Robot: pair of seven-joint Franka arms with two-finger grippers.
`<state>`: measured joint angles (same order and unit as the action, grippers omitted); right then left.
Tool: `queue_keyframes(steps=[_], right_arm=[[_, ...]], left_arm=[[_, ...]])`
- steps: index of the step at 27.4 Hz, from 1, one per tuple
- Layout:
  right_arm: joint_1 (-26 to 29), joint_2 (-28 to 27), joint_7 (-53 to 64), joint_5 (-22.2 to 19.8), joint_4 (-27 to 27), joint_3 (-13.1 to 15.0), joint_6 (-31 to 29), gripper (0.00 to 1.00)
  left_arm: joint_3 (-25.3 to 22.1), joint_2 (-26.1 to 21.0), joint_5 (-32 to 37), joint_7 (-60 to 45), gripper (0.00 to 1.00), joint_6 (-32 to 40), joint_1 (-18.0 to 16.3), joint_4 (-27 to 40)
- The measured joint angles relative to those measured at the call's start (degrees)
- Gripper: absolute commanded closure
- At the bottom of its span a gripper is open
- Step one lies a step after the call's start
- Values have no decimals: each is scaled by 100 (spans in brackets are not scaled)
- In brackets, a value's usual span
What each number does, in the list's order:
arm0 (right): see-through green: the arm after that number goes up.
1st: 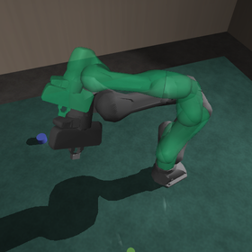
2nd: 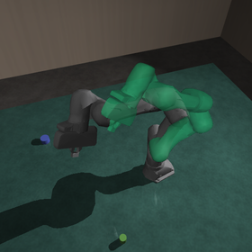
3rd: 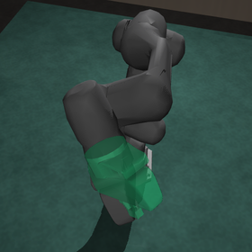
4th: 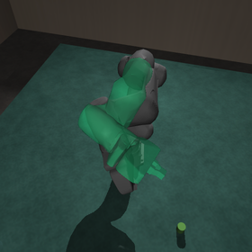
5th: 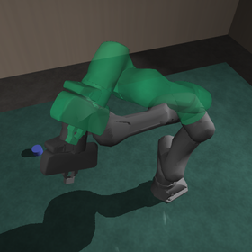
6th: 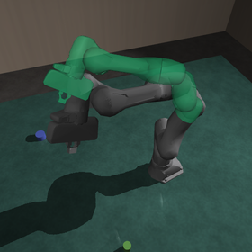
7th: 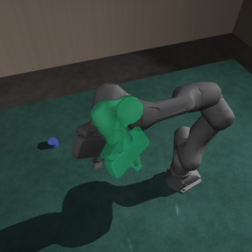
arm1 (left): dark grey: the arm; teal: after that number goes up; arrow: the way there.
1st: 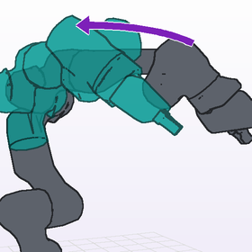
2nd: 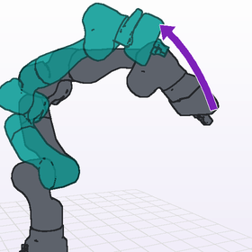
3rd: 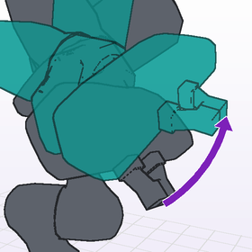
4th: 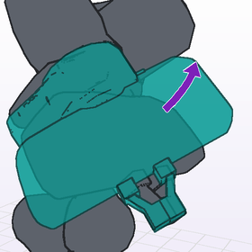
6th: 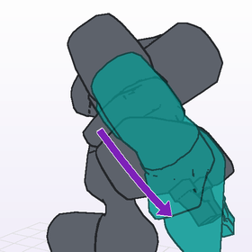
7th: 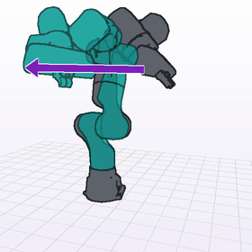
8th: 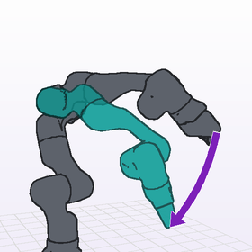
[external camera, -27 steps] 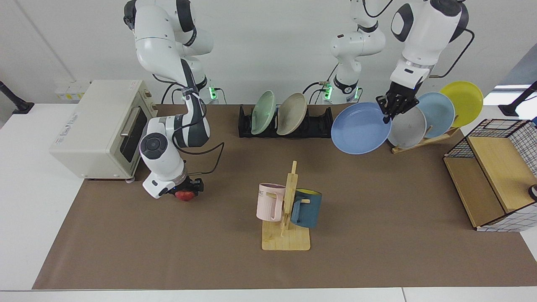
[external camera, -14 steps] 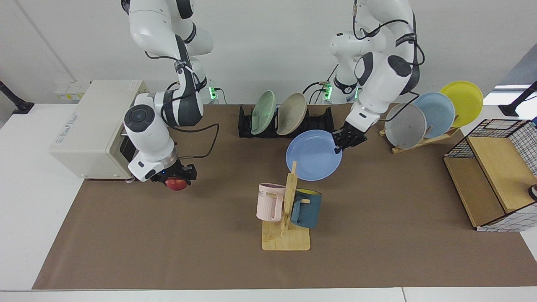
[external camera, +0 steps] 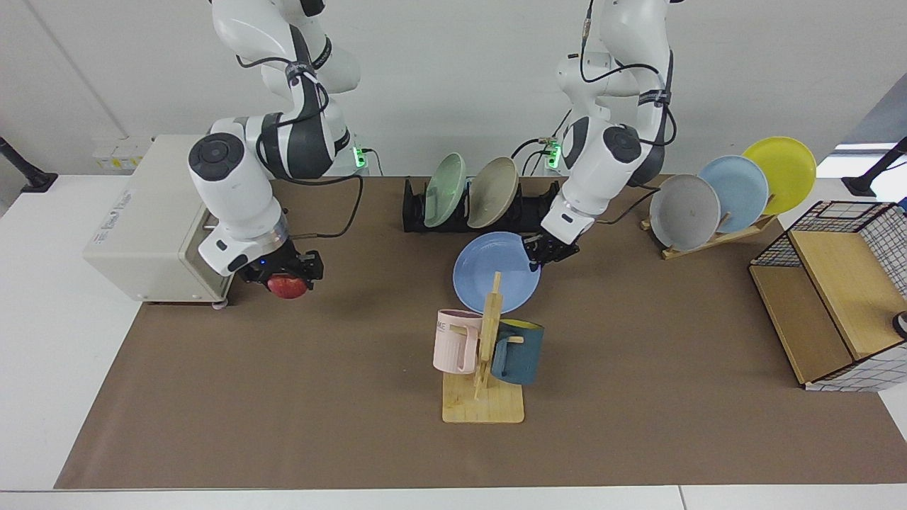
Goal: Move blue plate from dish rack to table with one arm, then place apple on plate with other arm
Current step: 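Carry the blue plate to mid-table and lower it with the left gripper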
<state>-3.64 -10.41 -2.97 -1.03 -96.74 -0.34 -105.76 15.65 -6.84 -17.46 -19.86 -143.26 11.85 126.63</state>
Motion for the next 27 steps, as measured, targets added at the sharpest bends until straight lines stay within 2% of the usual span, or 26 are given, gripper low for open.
queue_keyframes(steps=[9, 19, 21, 22, 24, 25, 27], right_arm=[[-7, 1, 0, 0, -32, -24, 1, 100], [-12, 2, 0, 0, -40, -25, 7, 100], [-13, 2, 0, 0, -43, -25, 17, 100], [-14, 2, 0, 0, -44, -25, 18, 100], [-15, 2, 0, 0, -46, -25, 20, 100], [-16, 2, 0, 0, -47, -25, 20, 100], [-20, 2, 0, 0, -48, -25, 20, 100]], left_arm=[[18, -12, -17, -54, 100, -270, 158, 189], [25, -305, -47, -104, 99, -745, 205, 243], [25, -304, -48, -104, 65, -748, 205, 238], [24, -304, -51, -105, 43, -750, 205, 234], [13, -311, -52, -130, 12, -755, 204, 231], [5, -322, -52, -147, 0, -757, 204, 231], [-11, -354, -52, -162, 0, -777, 203, 229]])
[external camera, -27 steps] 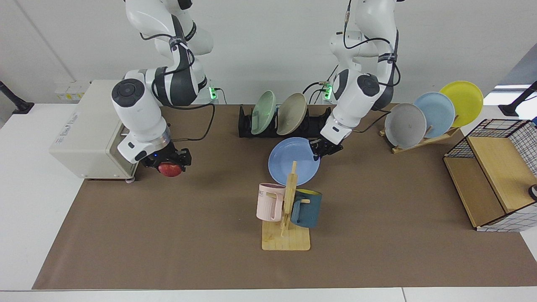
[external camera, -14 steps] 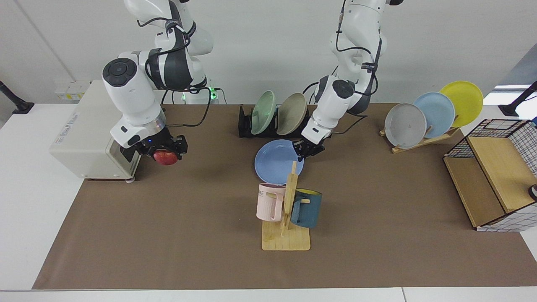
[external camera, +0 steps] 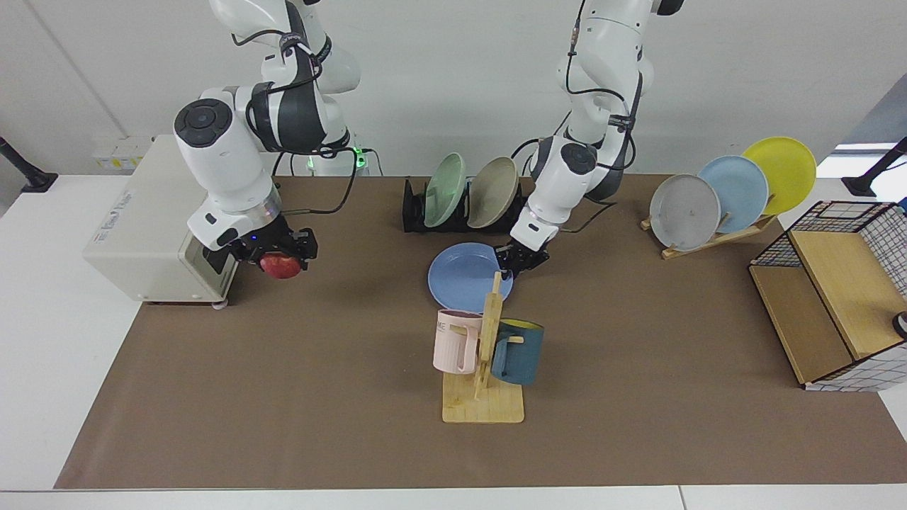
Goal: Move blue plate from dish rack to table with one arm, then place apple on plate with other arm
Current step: 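Carry the blue plate to mid-table and lower it with the left gripper, then release the plate with the left gripper while the right gripper carries the apple, then lower the apple onto the blue plate with the right gripper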
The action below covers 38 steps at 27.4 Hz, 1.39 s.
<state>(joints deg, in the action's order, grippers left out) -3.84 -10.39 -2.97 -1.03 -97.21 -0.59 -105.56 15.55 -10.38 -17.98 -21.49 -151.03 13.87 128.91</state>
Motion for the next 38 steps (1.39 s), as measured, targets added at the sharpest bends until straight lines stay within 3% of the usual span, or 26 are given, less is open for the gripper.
queue_keyframes(steps=[6, 11, 17, 27, 33, 38], right_arm=[[-6, 0, 0, 0, -1, -4, 0, 100], [-34, 1, 0, 1, -2, -22, 1, 100], [-153, 8, 0, 3, -16, -50, 4, 100], [-914, 9, -1067, 11, -24, -68, 3, 100], [-1586, 1, -1978, 12, -54, -83, 3, 100], [-2146, -89, -2915, 11, -93, -94, -104, 100]], left_arm=[[-42, -28, 14, -3, 0, 214, -2, -77], [-185, 64, 373, 2, 0, 1197, -99, -477], [-200, 458, 1235, -25, 0, 2823, -585, -1215], [-264, 1335, 1627, 353, 0, 4885, -1565, -2137], [-318, 1403, 1733, 791, 0, 5268, -1993, -2520], [-377, 1404, 1733, 912, 0, 5283, -2063, -2588]])
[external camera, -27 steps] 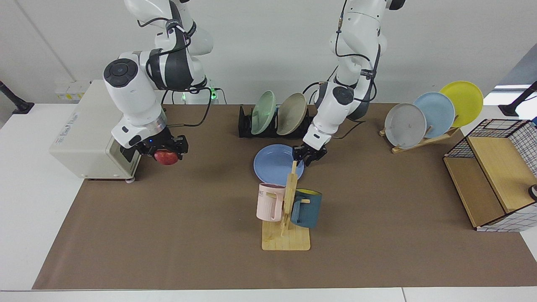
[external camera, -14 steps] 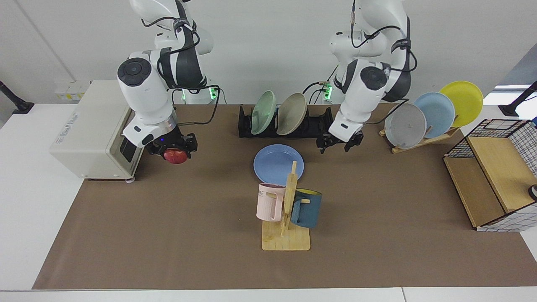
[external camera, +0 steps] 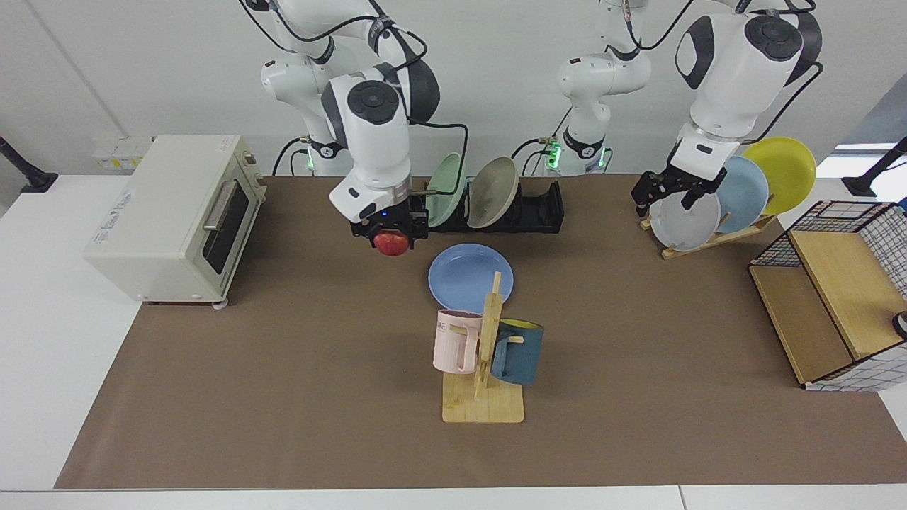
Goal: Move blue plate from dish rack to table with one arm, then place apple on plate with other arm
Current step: 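Lower the apple onto the blue plate with the right gripper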
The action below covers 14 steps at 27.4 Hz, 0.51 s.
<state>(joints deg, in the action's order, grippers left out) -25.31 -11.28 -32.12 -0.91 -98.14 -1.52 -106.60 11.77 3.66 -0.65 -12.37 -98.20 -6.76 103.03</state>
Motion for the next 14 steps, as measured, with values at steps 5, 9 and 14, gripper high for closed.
queue_keyframes(steps=[5, 9, 14], right_arm=[[-379, -194, -694, 40, -30, -4, -317, 100], [-666, -439, -1183, 51, -50, -3, -639, 100], [-917, -822, -1578, 51, -78, 1, -1083, 100]], left_arm=[[-332, 5, 0, 172, 0, 311, 152, -381], [-683, 20, 0, 547, 0, 580, 359, -643], [-756, 22, 0, 630, 0, 614, 439, -675]])
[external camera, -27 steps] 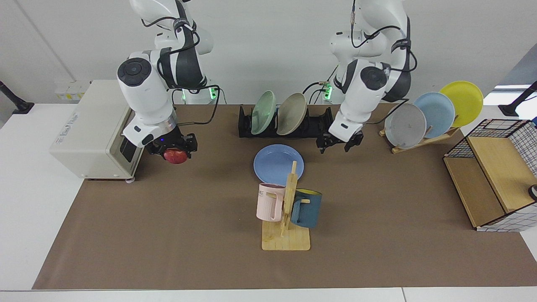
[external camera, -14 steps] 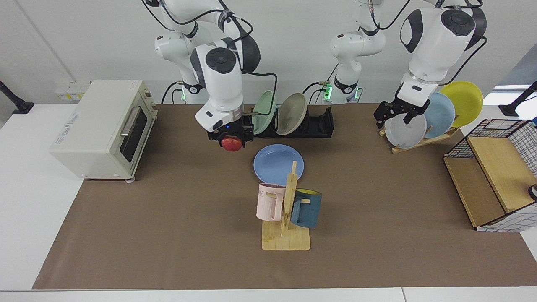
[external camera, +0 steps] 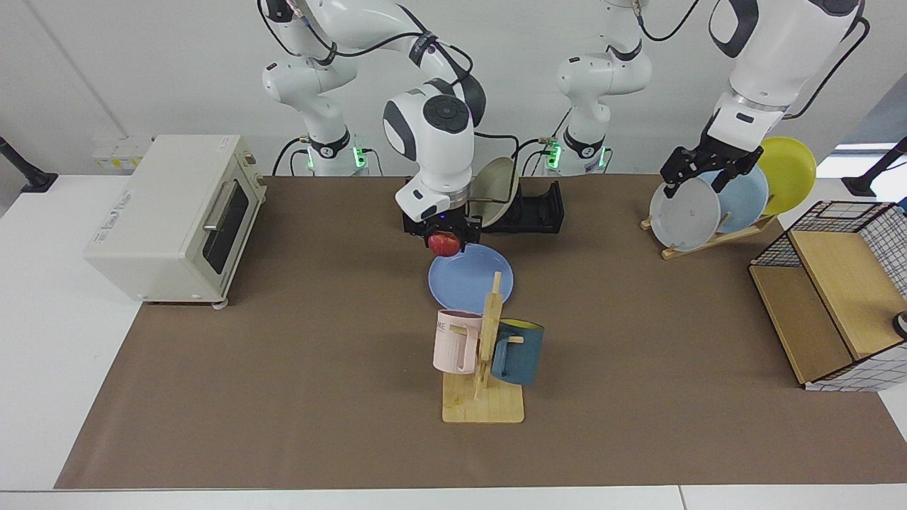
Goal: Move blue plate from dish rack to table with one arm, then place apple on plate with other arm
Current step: 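Lower the apple onto the blue plate with the right gripper, then open the right gripper and withdraw it away from the plate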
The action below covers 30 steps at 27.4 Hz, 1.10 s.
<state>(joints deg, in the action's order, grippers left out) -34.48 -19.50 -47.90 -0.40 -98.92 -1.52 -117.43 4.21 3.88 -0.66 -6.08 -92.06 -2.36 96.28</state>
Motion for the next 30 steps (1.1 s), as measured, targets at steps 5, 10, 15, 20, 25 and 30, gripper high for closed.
queue_keyframes(steps=[5, 10, 15, 20, 25, 30], right_arm=[[-42, -318, -129, 1, -1, 10, -372, 100], [-99, -517, -147, 3, 0, 8, -453, 100], [-181, -669, -184, 3, 0, 9, -538, 98], [-186, -721, -185, 4, 0, 20, -560, 34], [-162, -722, -186, 3, 7, 63, -562, 0], [-127, -711, -185, 3, 81, 98, -553, 0]], left_arm=[[-1, -3, 0, 0, 0, 30, 15, 0], [-7, -3, 0, 1, 0, 43, 16, 1], [-7, -3, 0, 1, 0, 43, 32, 1], [-2, -3, 0, 1, 0, 45, 56, 1], [1, -3, 0, 1, 0, 46, 58, 1], [1, -3, 0, 1, 0, 46, 58, 1]])
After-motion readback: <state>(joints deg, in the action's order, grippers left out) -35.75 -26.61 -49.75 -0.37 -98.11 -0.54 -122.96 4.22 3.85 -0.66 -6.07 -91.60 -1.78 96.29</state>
